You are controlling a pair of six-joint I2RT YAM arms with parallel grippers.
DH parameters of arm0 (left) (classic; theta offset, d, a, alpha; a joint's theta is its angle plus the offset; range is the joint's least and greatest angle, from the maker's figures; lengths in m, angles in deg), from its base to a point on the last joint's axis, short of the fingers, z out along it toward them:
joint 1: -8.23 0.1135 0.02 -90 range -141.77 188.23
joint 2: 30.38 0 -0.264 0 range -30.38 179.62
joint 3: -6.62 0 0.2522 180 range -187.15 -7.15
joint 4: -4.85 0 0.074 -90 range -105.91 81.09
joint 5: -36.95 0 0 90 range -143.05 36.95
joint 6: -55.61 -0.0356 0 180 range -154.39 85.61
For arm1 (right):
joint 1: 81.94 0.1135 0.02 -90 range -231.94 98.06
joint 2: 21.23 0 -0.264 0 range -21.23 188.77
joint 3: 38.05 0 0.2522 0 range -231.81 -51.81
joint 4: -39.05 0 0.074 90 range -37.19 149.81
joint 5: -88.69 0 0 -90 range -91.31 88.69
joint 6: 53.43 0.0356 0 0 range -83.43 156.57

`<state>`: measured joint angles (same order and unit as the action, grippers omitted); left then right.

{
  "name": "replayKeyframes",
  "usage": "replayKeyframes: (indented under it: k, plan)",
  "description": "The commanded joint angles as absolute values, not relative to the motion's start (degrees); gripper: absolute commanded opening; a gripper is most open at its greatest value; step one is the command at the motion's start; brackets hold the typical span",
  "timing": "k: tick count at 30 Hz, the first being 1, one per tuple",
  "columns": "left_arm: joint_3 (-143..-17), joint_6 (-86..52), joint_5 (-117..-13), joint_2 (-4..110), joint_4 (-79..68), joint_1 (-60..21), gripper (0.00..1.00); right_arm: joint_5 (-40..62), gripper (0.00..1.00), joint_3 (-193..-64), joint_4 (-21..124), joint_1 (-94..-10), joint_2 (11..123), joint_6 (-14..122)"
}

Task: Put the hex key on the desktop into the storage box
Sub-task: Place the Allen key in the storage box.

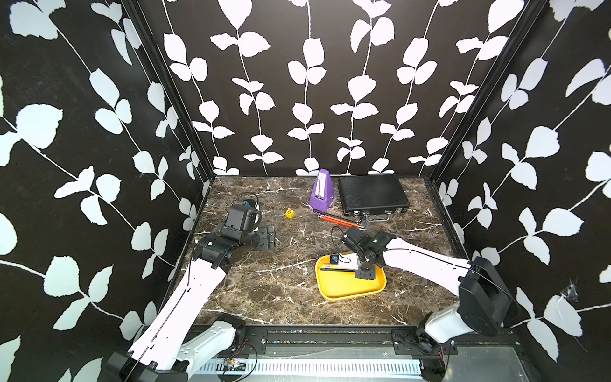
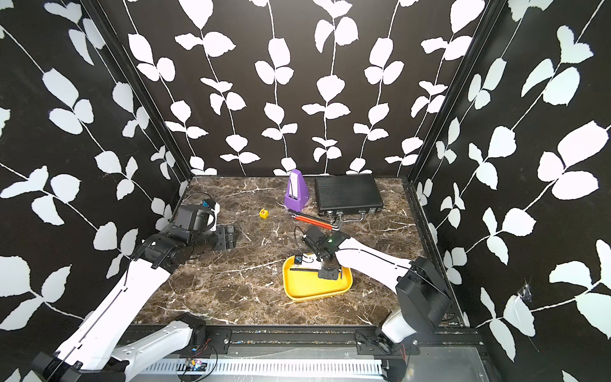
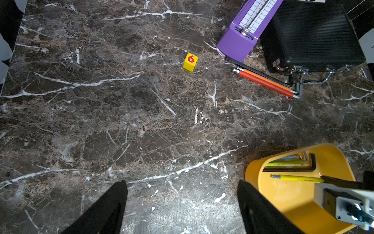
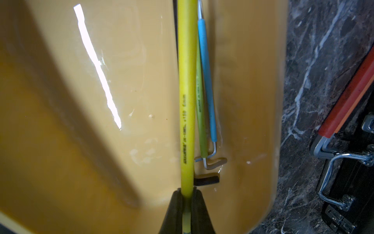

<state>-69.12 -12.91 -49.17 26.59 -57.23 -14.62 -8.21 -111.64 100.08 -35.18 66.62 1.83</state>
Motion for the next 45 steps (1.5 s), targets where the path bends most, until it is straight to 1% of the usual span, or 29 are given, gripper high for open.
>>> replayKeyframes:
  k: [1,6,13,16,19,22,28,33,36,39,45]
  plan:
    - [-68.5,-12.6,-49.1,25.5,-56.5,-14.8,0.86,-8.9,0.00,-111.0,99.6,-34.3,68.9,0.7]
    - [-68.5,-12.5,-49.2,25.5,-56.5,-14.8,0.86,-8.3,0.00,-112.6,98.9,-33.3,73.3,1.4]
    - [-68.5,-12.5,-49.3,25.6,-56.6,-14.8,0.86,-10.0,0.00,-113.7,97.4,-32.9,77.3,4.2]
    - [-68.7,-12.6,-49.3,25.8,-56.6,-14.8,0.86,-10.3,0.08,-114.0,97.5,-32.9,77.4,5.0]
    - [-68.7,-12.7,-49.4,25.9,-56.6,-14.7,0.86,-10.9,0.22,-114.3,97.7,-32.9,76.9,5.6]
    - [-68.6,-12.7,-49.5,26.1,-56.6,-14.8,0.86,-10.9,0.28,-114.5,98.1,-32.9,75.7,5.9]
    - [-68.1,-12.5,-50.0,26.7,-56.1,-14.8,0.86,-13.5,0.29,-116.6,98.0,-33.5,73.2,6.0]
    - [-68.1,-12.8,-50.2,27.2,-55.6,-14.8,0.86,-10.1,0.32,-122.7,96.1,-39.5,72.3,8.9]
    - [-68.3,-13.0,-50.4,27.8,-55.3,-14.7,0.86,-8.2,0.33,-127.4,96.0,-43.2,75.4,10.8]
    - [-68.5,-13.2,-50.2,28.2,-55.1,-14.8,0.86,-8.4,0.33,-133.4,97.8,-46.0,81.0,12.5]
    - [-69.1,-13.6,-50.0,28.7,-55.3,-14.8,0.86,-8.8,0.33,-143.2,99.3,-48.7,91.0,15.2]
